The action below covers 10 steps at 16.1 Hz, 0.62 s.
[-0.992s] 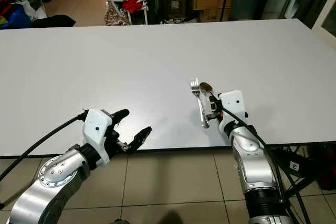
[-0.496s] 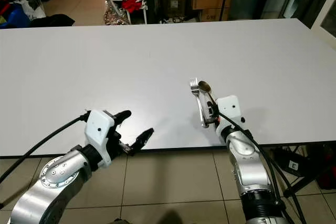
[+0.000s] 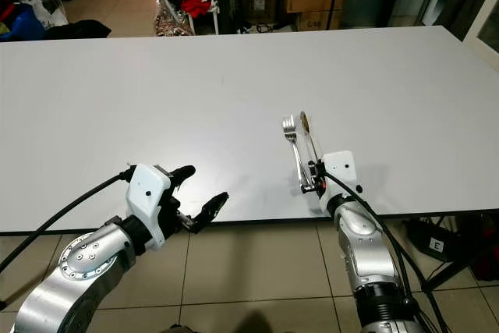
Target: Setting the table
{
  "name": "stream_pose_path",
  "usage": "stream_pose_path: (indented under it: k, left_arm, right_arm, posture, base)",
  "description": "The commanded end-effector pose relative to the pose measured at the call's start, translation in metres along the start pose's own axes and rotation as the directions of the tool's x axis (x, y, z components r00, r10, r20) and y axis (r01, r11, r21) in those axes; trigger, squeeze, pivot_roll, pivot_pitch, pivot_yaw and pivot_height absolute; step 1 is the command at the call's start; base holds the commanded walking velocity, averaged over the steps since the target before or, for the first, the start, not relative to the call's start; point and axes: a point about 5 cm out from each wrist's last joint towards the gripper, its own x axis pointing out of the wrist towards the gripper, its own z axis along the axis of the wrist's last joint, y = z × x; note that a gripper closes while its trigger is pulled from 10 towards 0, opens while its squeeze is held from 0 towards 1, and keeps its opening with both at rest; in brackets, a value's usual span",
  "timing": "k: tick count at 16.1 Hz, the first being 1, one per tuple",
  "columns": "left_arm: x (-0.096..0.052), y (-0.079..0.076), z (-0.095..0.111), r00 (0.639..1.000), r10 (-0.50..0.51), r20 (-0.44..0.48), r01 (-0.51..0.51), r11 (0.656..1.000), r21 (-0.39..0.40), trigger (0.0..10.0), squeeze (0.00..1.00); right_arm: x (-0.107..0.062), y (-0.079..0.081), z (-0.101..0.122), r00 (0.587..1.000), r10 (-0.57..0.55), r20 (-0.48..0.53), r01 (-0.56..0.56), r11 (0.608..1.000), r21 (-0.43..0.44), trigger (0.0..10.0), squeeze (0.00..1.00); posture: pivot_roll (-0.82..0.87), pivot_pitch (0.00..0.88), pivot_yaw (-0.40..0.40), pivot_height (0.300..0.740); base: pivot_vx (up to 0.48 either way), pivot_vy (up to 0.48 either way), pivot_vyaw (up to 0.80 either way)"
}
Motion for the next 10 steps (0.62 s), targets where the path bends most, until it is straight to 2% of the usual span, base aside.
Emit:
stream_pose_path:
  k: [1,6,7,8,9,10]
  left_arm:
    - [-0.0011,0.0003,0.0056,1.000,-0.004,0.014,0.004,1.000,0.018,10.0,0.00]
    - [0.0000,-0.0005,0.0049,1.000,-0.011,0.012,0.011,1.000,0.020,10.0,0.00]
    - [0.0004,-0.0007,0.0047,1.000,-0.012,0.012,0.012,1.000,0.019,10.0,0.00]
    - [0.0007,-0.0011,0.0046,1.000,-0.014,0.012,0.014,1.000,0.019,10.0,0.00]
    - [0.0009,-0.0016,0.0047,1.000,-0.017,0.012,0.016,1.000,0.020,10.0,0.00]
    - [0.0010,-0.0019,0.0048,1.000,-0.018,0.012,0.018,1.000,0.020,10.0,0.00]
  right_arm:
    - [0.0000,-0.0008,-0.0030,1.000,0.011,-0.014,-0.011,1.000,-0.008,10.0,0.00]
    - [0.0000,-0.0069,0.0024,1.000,-0.022,-0.015,0.022,0.999,-0.032,10.0,0.00]
    - [0.0005,-0.0076,0.0037,0.999,-0.031,-0.015,0.030,0.999,-0.027,10.0,0.31]
    - [0.0009,-0.0076,0.0051,0.999,-0.038,-0.017,0.038,0.999,-0.019,10.0,0.55]
    - [0.0009,-0.0068,0.0060,0.999,-0.039,-0.015,0.039,0.999,-0.015,10.0,1.00]
    - [0.0007,-0.0059,0.0062,0.999,-0.037,-0.014,0.037,0.999,-0.013,10.0,1.00]
  posture:
    - [-0.12,0.027,0.065,0.740]
    - [-0.13,0.027,0.064,0.740]
    - [-0.13,0.025,0.063,0.740]
    - [-0.13,0.025,0.063,0.740]
    - [-0.13,0.025,0.063,0.740]
    - [-0.13,0.025,0.063,0.740]
  base:
    - [0.000,0.000,0.00]
    - [0.000,0.000,0.00]
    - [0.000,0.000,0.00]
    - [0.000,0.000,0.00]
    - [0.000,0.000,0.00]
    - [0.000,0.000,0.00]
